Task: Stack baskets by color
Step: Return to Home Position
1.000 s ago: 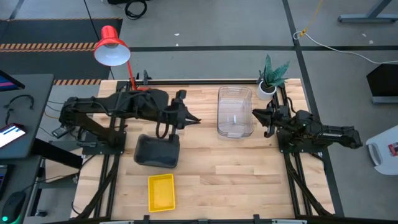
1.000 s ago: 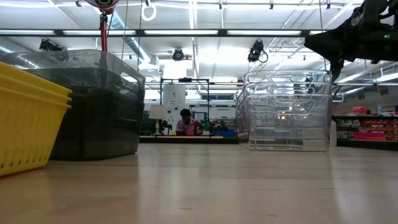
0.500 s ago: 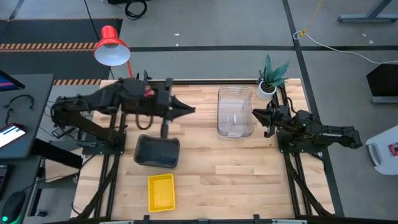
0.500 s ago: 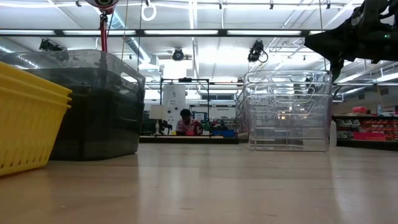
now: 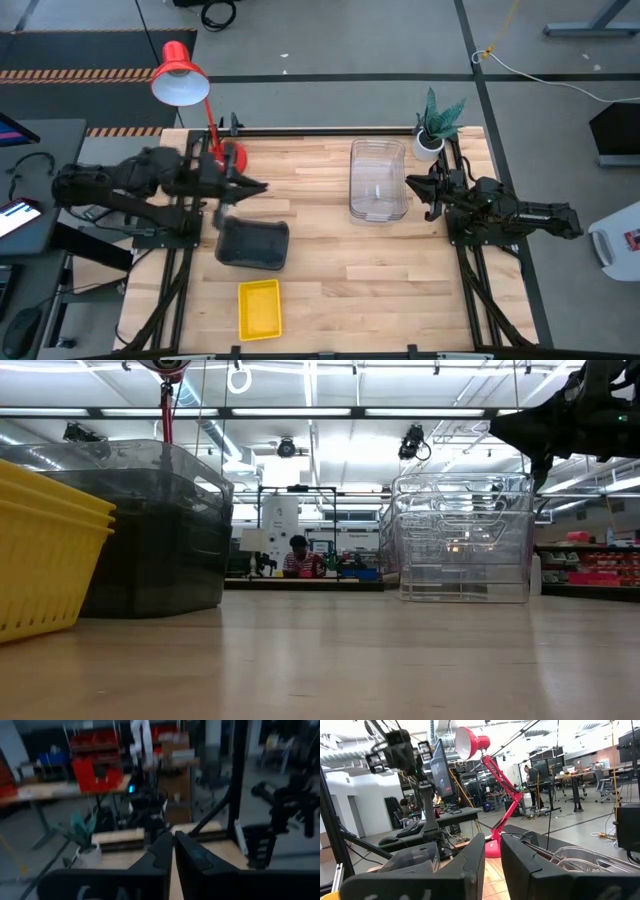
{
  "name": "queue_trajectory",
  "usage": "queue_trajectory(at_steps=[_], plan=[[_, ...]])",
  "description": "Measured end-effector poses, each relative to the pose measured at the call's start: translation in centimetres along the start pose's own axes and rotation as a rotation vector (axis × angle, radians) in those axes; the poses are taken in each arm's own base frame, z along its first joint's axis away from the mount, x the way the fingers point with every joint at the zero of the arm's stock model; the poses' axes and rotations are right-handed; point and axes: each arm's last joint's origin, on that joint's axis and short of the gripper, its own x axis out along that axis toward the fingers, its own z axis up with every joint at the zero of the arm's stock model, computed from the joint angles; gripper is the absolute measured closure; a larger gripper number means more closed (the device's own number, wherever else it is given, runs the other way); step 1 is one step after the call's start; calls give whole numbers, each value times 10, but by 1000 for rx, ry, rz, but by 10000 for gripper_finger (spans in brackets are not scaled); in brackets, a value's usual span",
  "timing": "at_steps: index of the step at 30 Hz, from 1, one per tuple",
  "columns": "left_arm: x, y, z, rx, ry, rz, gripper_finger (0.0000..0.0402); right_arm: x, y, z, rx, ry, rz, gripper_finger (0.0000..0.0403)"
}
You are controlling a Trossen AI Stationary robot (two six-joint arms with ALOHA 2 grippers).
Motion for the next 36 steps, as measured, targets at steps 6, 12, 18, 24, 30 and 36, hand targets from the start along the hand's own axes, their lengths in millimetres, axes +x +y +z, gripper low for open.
queue_trajectory(at_steps=[6, 12, 18, 24, 30, 36], plan=[[-40, -3, -59, -7, -89, -33, 380, 0, 0, 0, 0, 0, 0, 337], [-75, -7, -127, -10, -229, -56, 371, 0, 0, 0, 0, 0, 0, 337], [-95, -9, -167, 19, -347, -52, 373, 0, 0, 0, 0, 0, 0, 337], [-97, -12, -188, 47, -363, -53, 381, 0, 0, 0, 0, 1, 1, 337], [-92, -19, -203, 138, -334, -97, 374, 0, 0, 0, 0, 1, 1, 337], [-86, -24, -224, 159, -295, -127, 368, 0, 0, 0, 0, 0, 1, 337]])
